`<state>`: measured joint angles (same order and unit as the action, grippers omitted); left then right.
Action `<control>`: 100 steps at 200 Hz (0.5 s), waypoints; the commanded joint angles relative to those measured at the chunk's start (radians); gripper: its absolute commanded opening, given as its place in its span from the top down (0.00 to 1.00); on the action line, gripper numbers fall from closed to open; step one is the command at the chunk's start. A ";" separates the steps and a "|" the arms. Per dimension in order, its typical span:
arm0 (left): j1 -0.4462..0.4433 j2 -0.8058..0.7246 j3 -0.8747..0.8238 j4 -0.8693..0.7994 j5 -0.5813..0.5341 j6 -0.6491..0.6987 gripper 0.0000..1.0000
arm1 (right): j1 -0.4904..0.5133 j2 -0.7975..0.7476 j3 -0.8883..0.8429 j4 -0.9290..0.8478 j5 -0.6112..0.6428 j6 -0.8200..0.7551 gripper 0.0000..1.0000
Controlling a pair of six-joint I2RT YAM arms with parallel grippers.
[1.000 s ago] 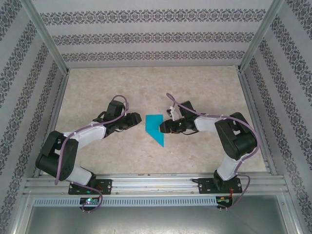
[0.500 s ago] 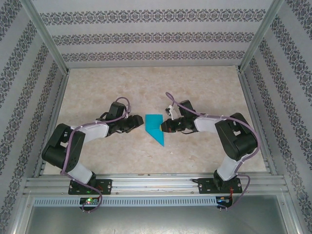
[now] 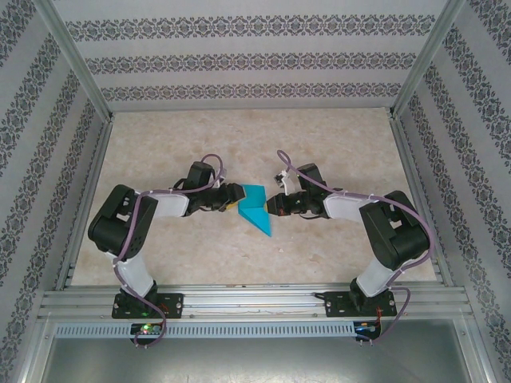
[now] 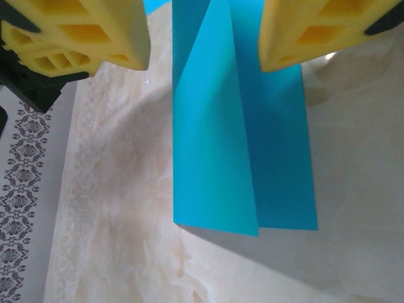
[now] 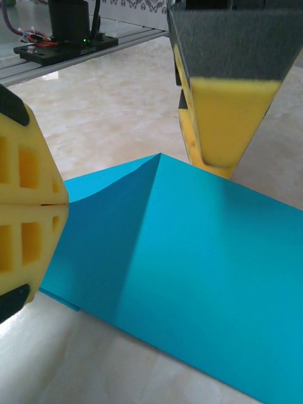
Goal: Fold a paper plane with a square sheet of paper (fold left side to right side)
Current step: Fourth fold the wing at the center of the table.
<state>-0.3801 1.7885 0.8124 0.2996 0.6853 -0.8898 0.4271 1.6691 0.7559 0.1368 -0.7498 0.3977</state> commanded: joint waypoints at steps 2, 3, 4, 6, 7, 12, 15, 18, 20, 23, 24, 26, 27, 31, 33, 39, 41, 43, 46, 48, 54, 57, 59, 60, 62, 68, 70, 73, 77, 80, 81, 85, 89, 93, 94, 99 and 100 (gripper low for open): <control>-0.017 0.032 0.039 0.064 0.034 -0.012 0.55 | -0.014 -0.026 -0.021 0.045 -0.023 0.016 1.00; -0.017 0.033 0.040 0.064 0.034 -0.012 0.55 | -0.015 -0.025 -0.021 0.045 -0.023 0.017 1.00; -0.016 0.034 0.041 0.064 0.034 -0.012 0.55 | -0.016 -0.025 -0.022 0.046 -0.023 0.017 1.00; -0.017 0.036 0.043 0.064 0.034 -0.012 0.55 | -0.016 -0.025 -0.023 0.047 -0.024 0.018 1.00; -0.017 0.038 0.044 0.064 0.034 -0.012 0.55 | -0.016 -0.025 -0.024 0.048 -0.024 0.019 1.00; -0.017 0.043 0.048 0.067 0.036 -0.013 0.56 | -0.016 -0.024 -0.024 0.051 -0.023 0.020 1.00; -0.017 0.046 0.049 0.067 0.036 -0.014 0.56 | -0.016 -0.023 -0.024 0.052 -0.025 0.021 1.00; -0.018 0.049 0.052 0.068 0.036 -0.014 0.56 | -0.016 -0.023 -0.025 0.051 -0.025 0.021 1.00; -0.018 0.050 0.053 0.068 0.035 -0.014 0.57 | -0.016 -0.022 -0.025 0.051 -0.025 0.020 1.00; -0.018 0.054 0.055 0.069 0.037 -0.014 0.58 | -0.017 -0.022 -0.026 0.050 -0.024 0.022 1.00; -0.018 0.055 0.055 0.070 0.038 -0.015 0.58 | -0.017 -0.022 -0.026 0.050 -0.023 0.022 1.00; -0.017 0.055 0.057 0.070 0.038 -0.014 0.59 | -0.017 -0.022 -0.026 0.050 -0.023 0.023 1.00; -0.017 0.057 0.058 0.071 0.039 -0.015 0.59 | -0.017 -0.022 -0.026 0.050 -0.022 0.023 1.00; -0.019 0.059 0.060 0.074 0.041 -0.016 0.60 | -0.017 -0.022 -0.027 0.050 -0.020 0.021 1.00; -0.019 0.060 0.060 0.075 0.042 -0.017 0.61 | -0.017 -0.022 -0.027 0.049 -0.018 0.022 1.00; -0.020 0.064 0.063 0.079 0.045 -0.020 0.62 | -0.019 -0.024 -0.027 0.044 -0.012 0.021 0.95; -0.020 0.063 0.063 0.080 0.046 -0.021 0.62 | -0.019 -0.026 -0.027 0.041 -0.007 0.022 0.93; -0.022 0.063 0.064 0.081 0.046 -0.021 0.63 | -0.019 -0.028 -0.028 0.038 -0.003 0.022 0.91; -0.022 0.064 0.065 0.081 0.048 -0.021 0.63 | -0.019 -0.031 -0.029 0.034 0.004 0.020 0.89; -0.024 0.064 0.066 0.081 0.048 -0.023 0.63 | -0.020 -0.033 -0.029 0.031 0.008 0.019 0.87; -0.025 0.062 0.069 0.082 0.049 -0.023 0.63 | -0.021 -0.045 -0.029 0.018 0.024 0.016 0.82; -0.027 0.061 0.069 0.081 0.048 -0.023 0.63 | -0.022 -0.051 -0.029 0.010 0.033 0.015 0.78; -0.028 0.059 0.070 0.081 0.049 -0.023 0.63 | -0.022 -0.055 -0.029 0.004 0.040 0.014 0.76; -0.028 0.060 0.071 0.081 0.049 -0.023 0.63 | -0.022 -0.057 -0.029 0.001 0.043 0.013 0.75; -0.028 0.058 0.071 0.080 0.049 -0.023 0.63 | -0.022 -0.062 -0.029 -0.005 0.050 0.012 0.72; -0.029 0.055 0.072 0.079 0.049 -0.024 0.63 | -0.022 -0.080 -0.029 -0.024 0.074 0.009 0.66; -0.030 0.053 0.072 0.078 0.049 -0.024 0.63 | -0.022 -0.086 -0.029 -0.032 0.084 0.008 0.64; -0.031 0.052 0.072 0.078 0.052 -0.026 0.63 | -0.022 -0.096 -0.028 -0.044 0.098 0.005 0.62; -0.032 0.049 0.073 0.078 0.052 -0.026 0.64 | -0.022 -0.110 -0.027 -0.058 0.115 0.002 0.59; -0.032 0.048 0.074 0.078 0.053 -0.027 0.64 | -0.022 -0.120 -0.027 -0.072 0.129 -0.002 0.57; -0.032 0.046 0.074 0.078 0.054 -0.027 0.64 | -0.022 -0.125 -0.027 -0.077 0.133 -0.003 0.56; -0.034 0.045 0.074 0.076 0.055 -0.028 0.65 | -0.021 -0.140 -0.027 -0.097 0.156 -0.006 0.54; -0.034 0.041 0.074 0.076 0.054 -0.030 0.65 | -0.021 -0.156 -0.023 -0.121 0.180 -0.009 0.54; -0.034 0.038 0.074 0.078 0.056 -0.032 0.65 | -0.018 -0.171 -0.020 -0.143 0.202 -0.015 0.53; -0.034 0.037 0.074 0.078 0.056 -0.033 0.66 | -0.018 -0.176 -0.019 -0.150 0.208 -0.016 0.53; -0.036 0.033 0.073 0.079 0.058 -0.035 0.66 | -0.013 -0.196 -0.015 -0.183 0.236 -0.022 0.53; -0.036 0.033 0.073 0.079 0.057 -0.036 0.66 | -0.011 -0.199 -0.013 -0.189 0.243 -0.024 0.53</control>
<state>-0.4030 1.8442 0.8627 0.3344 0.7155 -0.9035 0.4141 1.5681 0.7315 0.0799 -0.6521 0.4110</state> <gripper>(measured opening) 0.347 0.460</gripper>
